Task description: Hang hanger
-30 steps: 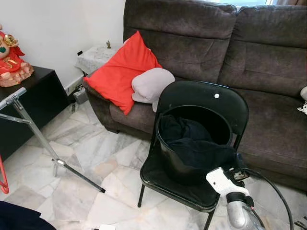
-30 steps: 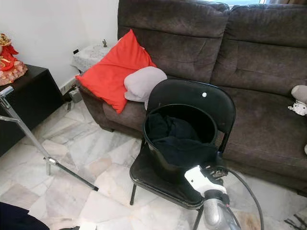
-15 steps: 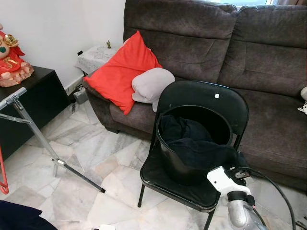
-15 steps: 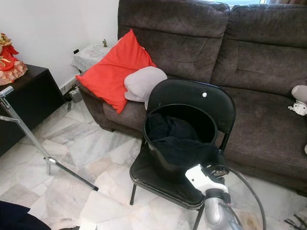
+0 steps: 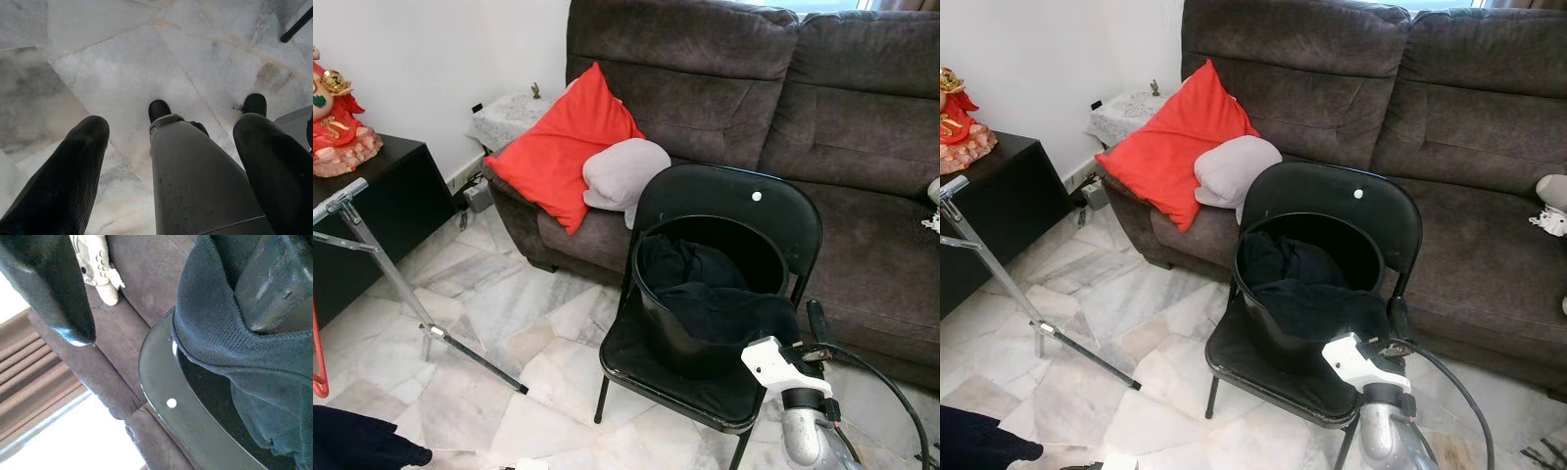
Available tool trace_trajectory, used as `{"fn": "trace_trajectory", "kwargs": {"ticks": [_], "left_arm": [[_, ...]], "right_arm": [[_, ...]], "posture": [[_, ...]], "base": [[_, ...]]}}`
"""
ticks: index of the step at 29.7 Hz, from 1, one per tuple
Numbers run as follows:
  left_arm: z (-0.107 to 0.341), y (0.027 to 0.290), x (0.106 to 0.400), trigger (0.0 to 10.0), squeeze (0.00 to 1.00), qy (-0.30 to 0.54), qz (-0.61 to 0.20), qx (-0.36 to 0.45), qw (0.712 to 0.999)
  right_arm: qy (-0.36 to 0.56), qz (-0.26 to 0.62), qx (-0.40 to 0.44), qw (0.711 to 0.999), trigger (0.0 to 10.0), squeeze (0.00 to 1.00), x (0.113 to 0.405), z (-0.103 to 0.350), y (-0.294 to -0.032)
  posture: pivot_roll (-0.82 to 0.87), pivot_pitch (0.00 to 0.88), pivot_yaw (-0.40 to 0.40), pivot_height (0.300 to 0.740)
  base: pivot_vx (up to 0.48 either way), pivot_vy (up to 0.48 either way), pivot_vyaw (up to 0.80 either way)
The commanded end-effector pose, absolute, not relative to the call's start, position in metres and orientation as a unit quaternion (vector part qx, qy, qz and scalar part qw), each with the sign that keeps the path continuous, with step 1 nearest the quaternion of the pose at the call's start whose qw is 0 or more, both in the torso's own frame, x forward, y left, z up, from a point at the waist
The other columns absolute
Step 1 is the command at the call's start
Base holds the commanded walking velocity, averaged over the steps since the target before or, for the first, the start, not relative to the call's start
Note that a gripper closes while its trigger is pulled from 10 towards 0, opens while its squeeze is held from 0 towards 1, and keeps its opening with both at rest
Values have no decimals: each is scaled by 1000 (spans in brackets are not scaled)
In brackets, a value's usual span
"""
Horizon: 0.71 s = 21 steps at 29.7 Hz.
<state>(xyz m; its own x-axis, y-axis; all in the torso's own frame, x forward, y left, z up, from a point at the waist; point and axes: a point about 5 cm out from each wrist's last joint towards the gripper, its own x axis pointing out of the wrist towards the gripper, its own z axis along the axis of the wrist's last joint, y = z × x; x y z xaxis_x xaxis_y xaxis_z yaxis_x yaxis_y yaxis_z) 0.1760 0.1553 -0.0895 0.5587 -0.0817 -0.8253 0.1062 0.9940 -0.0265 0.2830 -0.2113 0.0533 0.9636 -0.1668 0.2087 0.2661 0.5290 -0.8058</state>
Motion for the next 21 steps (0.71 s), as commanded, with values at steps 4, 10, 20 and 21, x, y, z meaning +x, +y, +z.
{"fn": "trace_trajectory", "kwargs": {"ticks": [4, 10, 20, 21], "left_arm": [[-92, 159, 170, 10000, 0, 477, -54, 19, 877], [-92, 159, 170, 10000, 0, 477, -54, 19, 877], [-92, 159, 171, 10000, 0, 475, -54, 19, 878], [-92, 159, 171, 10000, 0, 475, -54, 19, 878]], "right_arm": [[-44, -149, -478, 865, 10000, 0, 278, 52, -217], [-41, -162, -474, 865, 10000, 0, 281, 55, -222], [-62, -176, -473, 861, 10000, 0, 286, 64, -222], [-65, -178, -473, 860, 10000, 0, 287, 65, -222]], "posture": [[-8, 66, 86, 740], [-7, 63, 86, 740], [-5, 59, 86, 740], [-5, 59, 86, 740]], "base": [[0, 0, 0], [0, 0, 0], [0, 0, 0], [0, 0, 0]]}}
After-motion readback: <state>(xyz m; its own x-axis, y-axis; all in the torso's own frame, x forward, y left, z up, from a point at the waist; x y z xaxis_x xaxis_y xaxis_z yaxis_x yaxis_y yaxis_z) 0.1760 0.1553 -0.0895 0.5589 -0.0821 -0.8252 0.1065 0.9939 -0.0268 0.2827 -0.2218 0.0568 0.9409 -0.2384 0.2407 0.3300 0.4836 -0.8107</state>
